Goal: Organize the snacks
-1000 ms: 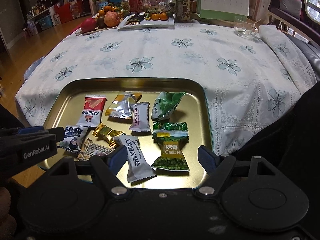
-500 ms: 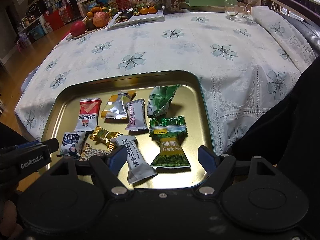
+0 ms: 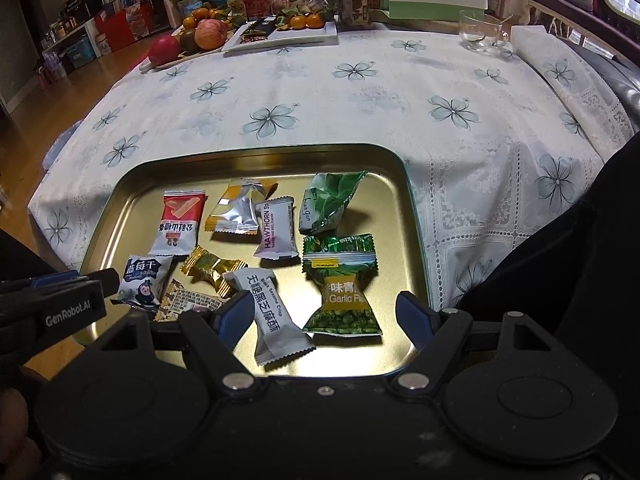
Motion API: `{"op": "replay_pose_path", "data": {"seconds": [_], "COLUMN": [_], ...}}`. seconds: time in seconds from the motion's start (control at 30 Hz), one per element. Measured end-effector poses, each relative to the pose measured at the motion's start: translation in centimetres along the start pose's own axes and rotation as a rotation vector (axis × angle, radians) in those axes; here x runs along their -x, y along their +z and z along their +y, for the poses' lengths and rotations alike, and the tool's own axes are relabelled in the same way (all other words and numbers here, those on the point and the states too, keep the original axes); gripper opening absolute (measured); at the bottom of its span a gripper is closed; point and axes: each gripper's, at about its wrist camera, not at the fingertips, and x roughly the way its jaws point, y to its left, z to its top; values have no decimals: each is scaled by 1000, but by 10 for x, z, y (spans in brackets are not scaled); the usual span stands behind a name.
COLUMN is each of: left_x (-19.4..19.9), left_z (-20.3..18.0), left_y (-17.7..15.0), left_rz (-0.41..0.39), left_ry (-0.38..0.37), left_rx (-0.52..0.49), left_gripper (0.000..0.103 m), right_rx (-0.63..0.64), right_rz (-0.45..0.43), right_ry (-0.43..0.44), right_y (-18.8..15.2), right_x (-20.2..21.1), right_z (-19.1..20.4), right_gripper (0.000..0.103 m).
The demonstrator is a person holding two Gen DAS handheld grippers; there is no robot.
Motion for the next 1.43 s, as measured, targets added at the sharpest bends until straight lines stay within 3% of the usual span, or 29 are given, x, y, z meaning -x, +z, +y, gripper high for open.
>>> {"op": "replay_pose_path", "data": {"seconds": [1.43], "left_x": [1], "left_z": [0], "left_y": [-1], "left_rz": [5], "left_ry": [2], "left_rx": [-6], "left_gripper": [45], "right_rx": [9], "right_rz": [30], "right_ry": [16], "right_y": [0], "right_x": [-4], "right_z": [1], "right_gripper": [81]}}
